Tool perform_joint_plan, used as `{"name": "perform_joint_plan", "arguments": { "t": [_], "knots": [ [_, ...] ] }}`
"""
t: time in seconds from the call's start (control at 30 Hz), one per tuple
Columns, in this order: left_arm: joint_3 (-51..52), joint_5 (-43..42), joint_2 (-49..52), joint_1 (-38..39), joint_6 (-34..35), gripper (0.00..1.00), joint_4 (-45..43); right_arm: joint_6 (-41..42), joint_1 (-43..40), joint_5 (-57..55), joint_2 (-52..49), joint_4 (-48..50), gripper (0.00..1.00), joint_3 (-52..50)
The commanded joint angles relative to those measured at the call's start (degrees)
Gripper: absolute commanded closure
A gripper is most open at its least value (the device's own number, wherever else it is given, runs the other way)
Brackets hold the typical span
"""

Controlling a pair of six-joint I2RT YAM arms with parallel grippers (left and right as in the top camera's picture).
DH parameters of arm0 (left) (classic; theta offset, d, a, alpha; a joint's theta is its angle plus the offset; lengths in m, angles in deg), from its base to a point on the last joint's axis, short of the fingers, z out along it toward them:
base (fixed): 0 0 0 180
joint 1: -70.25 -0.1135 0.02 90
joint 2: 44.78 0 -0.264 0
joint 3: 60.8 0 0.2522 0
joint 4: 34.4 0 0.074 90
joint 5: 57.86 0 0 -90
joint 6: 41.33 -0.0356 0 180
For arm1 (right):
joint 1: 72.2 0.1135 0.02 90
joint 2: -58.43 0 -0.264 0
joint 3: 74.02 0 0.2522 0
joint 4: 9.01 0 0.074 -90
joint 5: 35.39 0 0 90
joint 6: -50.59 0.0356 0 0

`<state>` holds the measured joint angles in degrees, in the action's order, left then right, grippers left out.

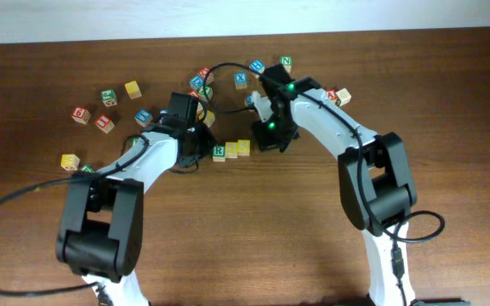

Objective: Spell out RSS

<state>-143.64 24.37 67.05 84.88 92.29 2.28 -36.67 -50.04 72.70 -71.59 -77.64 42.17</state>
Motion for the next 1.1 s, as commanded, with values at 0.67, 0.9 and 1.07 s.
{"name": "perform_joint_plan", "arguments": {
  "t": [0.67, 0.9, 1.07],
  "knots": [
    [15.8, 5.7, -19.2, 6.7, -29.3, 1.0, 2.9, -0.6, -9.9, 6.4, 3.4, -16.5, 0.96, 31.5],
    [15.8, 3.5, -15.5, 6.7, -33.0, 1.0, -2.4, -0.6, -11.1, 7.9, 3.4, -17.3, 0.96, 31.7],
    [15.8, 2.8, -13.7, 6.7, -33.0, 1.0, -4.9, -0.6, -11.1, 7.9, 3.4, -17.4, 0.96, 31.7]
  ]
}}
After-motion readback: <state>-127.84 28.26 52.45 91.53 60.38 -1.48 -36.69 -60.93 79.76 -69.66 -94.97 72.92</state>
